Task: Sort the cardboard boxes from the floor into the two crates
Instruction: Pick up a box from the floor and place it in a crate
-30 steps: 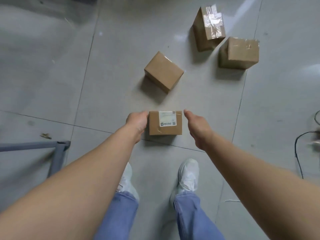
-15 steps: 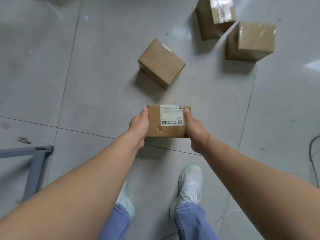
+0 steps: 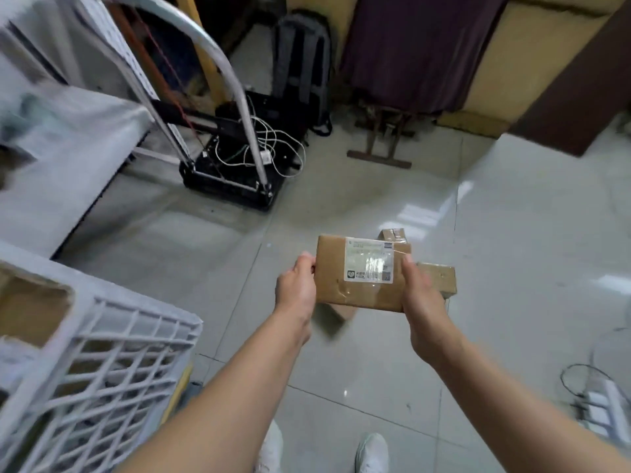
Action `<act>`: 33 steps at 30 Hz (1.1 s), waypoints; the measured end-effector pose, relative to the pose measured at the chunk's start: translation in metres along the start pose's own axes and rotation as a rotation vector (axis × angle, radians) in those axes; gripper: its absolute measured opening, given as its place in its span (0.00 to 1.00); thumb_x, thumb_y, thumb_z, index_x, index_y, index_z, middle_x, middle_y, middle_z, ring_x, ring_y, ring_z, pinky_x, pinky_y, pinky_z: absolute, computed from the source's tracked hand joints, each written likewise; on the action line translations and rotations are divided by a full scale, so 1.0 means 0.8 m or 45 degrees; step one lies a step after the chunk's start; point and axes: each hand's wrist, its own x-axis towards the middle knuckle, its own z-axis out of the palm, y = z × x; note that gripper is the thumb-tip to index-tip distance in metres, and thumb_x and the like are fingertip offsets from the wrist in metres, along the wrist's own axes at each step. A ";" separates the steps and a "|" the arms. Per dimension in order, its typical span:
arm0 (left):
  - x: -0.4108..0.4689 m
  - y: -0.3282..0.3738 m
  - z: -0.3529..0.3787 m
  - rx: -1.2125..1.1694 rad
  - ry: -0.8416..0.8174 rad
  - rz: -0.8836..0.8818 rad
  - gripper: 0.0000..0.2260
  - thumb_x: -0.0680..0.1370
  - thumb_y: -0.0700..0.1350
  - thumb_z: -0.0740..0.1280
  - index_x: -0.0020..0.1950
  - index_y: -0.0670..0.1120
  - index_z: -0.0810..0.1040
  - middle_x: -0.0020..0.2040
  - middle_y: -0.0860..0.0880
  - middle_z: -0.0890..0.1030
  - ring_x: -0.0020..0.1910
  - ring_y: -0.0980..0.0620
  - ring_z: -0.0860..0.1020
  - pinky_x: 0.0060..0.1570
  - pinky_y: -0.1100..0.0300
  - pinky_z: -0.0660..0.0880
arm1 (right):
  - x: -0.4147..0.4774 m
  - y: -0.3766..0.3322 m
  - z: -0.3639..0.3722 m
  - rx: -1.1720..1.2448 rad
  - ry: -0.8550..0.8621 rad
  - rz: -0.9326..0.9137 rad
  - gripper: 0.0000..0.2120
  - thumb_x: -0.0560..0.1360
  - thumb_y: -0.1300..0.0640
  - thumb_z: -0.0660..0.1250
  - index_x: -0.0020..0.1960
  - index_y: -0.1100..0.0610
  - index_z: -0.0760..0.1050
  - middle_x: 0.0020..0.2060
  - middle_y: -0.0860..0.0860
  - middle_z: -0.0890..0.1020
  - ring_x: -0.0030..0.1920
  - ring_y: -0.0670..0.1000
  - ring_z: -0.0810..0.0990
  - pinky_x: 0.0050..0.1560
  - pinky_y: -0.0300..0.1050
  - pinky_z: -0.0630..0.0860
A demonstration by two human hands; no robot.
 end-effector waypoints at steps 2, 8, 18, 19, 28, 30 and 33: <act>-0.050 0.062 -0.018 -0.062 0.039 0.121 0.13 0.78 0.51 0.60 0.38 0.47 0.78 0.39 0.52 0.80 0.42 0.51 0.76 0.45 0.56 0.70 | -0.039 -0.069 0.004 0.048 -0.011 -0.073 0.24 0.77 0.38 0.55 0.60 0.54 0.73 0.53 0.49 0.80 0.55 0.50 0.78 0.53 0.47 0.73; -0.184 0.190 -0.090 -0.269 0.205 0.395 0.15 0.79 0.52 0.60 0.38 0.46 0.78 0.35 0.52 0.82 0.38 0.54 0.79 0.43 0.57 0.74 | -0.153 -0.219 0.028 0.119 -0.163 -0.375 0.15 0.78 0.39 0.57 0.51 0.50 0.68 0.44 0.44 0.77 0.44 0.41 0.75 0.37 0.38 0.67; -0.310 0.227 -0.232 -0.597 0.625 0.488 0.13 0.78 0.58 0.63 0.46 0.49 0.80 0.48 0.48 0.84 0.49 0.48 0.81 0.52 0.49 0.78 | -0.286 -0.280 0.130 -0.080 -0.772 -0.651 0.15 0.79 0.43 0.54 0.47 0.48 0.77 0.38 0.40 0.82 0.39 0.38 0.79 0.39 0.38 0.77; -0.315 0.222 -0.247 -0.620 0.665 0.480 0.13 0.77 0.58 0.63 0.49 0.50 0.79 0.51 0.48 0.83 0.51 0.47 0.80 0.56 0.47 0.76 | -0.297 -0.279 0.143 -0.096 -0.825 -0.668 0.15 0.79 0.43 0.55 0.47 0.48 0.77 0.36 0.39 0.82 0.37 0.36 0.79 0.37 0.36 0.76; -0.321 0.162 -0.393 -0.896 0.938 0.257 0.08 0.77 0.54 0.65 0.47 0.50 0.78 0.54 0.48 0.82 0.52 0.47 0.78 0.62 0.44 0.71 | -0.372 -0.239 0.288 -0.414 -1.149 -0.674 0.13 0.80 0.43 0.56 0.50 0.49 0.75 0.44 0.43 0.81 0.45 0.41 0.79 0.38 0.36 0.71; -0.310 0.152 -0.430 -0.932 0.970 0.175 0.13 0.77 0.55 0.65 0.57 0.49 0.77 0.57 0.49 0.80 0.52 0.48 0.76 0.63 0.49 0.68 | -0.381 -0.225 0.325 -0.518 -1.170 -0.636 0.16 0.80 0.43 0.55 0.55 0.52 0.76 0.48 0.46 0.81 0.48 0.46 0.79 0.44 0.41 0.73; -0.293 0.139 -0.479 -0.942 0.943 0.018 0.20 0.78 0.55 0.64 0.67 0.49 0.72 0.66 0.47 0.75 0.60 0.45 0.74 0.64 0.43 0.65 | -0.390 -0.201 0.379 -0.707 -1.167 -0.621 0.19 0.81 0.43 0.53 0.56 0.55 0.75 0.50 0.49 0.79 0.49 0.50 0.77 0.49 0.43 0.72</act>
